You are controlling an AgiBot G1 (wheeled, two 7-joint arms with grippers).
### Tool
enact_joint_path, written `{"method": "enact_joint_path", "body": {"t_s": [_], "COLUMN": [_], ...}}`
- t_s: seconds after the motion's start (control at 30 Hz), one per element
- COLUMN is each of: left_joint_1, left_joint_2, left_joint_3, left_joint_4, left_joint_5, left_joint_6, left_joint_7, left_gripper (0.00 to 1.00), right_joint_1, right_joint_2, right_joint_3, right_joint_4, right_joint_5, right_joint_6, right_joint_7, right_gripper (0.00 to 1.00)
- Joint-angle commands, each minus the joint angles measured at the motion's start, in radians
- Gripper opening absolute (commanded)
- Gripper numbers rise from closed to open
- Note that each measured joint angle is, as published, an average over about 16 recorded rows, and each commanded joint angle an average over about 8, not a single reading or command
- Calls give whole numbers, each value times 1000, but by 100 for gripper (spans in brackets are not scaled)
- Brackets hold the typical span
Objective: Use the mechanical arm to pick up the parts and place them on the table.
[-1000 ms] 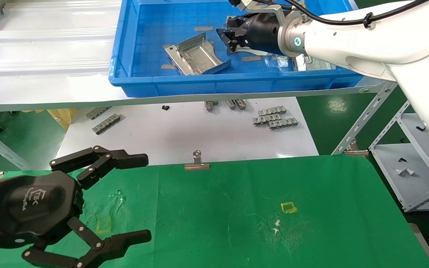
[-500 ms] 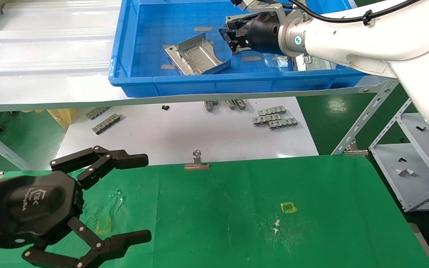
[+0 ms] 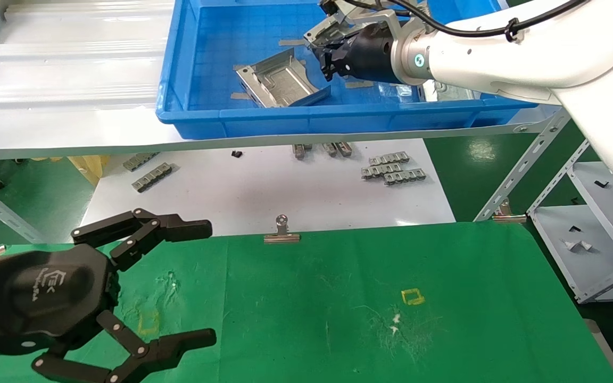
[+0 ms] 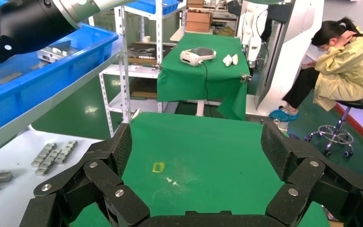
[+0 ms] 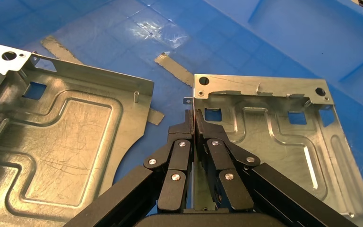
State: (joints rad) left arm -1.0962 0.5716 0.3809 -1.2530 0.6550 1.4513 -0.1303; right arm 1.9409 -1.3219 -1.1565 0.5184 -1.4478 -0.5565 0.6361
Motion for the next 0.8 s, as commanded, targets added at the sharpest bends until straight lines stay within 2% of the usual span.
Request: {"method": "enact_joint_path", "body": {"t_s": [0.03,0.23,0.4,0.57,0.8], "left_joint_1": [0,0,0,0,0], "left_joint_2": [0,0,0,0,0], "left_joint_3": [0,0,0,0,0], "left_joint_4": [0,0,0,0,0], "left_joint_5": [0,0,0,0,0], "left_joint_6": [0,0,0,0,0], "left_joint_7": [0,0,0,0,0], "left_gripper": [100,100,100,100,100], "right_joint_1": [0,5,9,6,-35], "right_joint_2": [0,70,178,317,514], "right_joint_3": [-11,16,65,133,215], "right_joint_4": [8,134,293,455,583], "right_joint_5": [-12,26,103,233,432], "right_joint_6": [2,-16,-87,-236,-520], "right_joint_7": [20,19,-26,-109,-279], "right_gripper": [0,0,0,0,0]}}
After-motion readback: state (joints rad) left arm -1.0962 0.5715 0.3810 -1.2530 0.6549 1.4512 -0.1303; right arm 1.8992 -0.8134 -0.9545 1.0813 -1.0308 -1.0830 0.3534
